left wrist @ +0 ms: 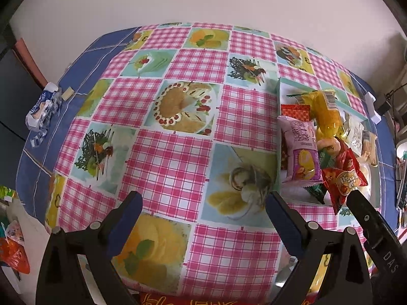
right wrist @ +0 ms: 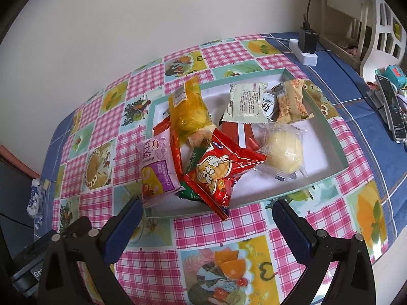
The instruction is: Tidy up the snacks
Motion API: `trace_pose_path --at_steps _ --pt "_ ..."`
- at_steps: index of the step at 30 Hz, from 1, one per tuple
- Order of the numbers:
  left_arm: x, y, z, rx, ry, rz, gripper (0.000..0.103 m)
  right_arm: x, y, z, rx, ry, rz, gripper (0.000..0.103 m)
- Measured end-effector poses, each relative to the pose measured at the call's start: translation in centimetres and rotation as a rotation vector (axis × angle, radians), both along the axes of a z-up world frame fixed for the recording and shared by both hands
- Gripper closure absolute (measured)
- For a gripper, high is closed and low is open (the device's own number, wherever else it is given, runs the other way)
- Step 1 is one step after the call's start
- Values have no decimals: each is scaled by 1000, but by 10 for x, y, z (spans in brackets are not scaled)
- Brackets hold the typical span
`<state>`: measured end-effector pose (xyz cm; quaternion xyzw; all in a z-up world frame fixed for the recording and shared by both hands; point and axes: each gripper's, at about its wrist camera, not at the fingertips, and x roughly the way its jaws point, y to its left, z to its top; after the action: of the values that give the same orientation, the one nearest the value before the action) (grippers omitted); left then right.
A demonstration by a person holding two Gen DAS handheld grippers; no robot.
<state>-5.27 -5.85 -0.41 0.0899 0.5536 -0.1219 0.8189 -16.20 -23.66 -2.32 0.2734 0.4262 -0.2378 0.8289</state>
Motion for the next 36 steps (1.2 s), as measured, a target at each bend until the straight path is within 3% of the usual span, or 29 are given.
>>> trace_pose_path --at_steps 36 --pt "10 8 0 48 9 63 6 11 3 3 -56 14 38 0"
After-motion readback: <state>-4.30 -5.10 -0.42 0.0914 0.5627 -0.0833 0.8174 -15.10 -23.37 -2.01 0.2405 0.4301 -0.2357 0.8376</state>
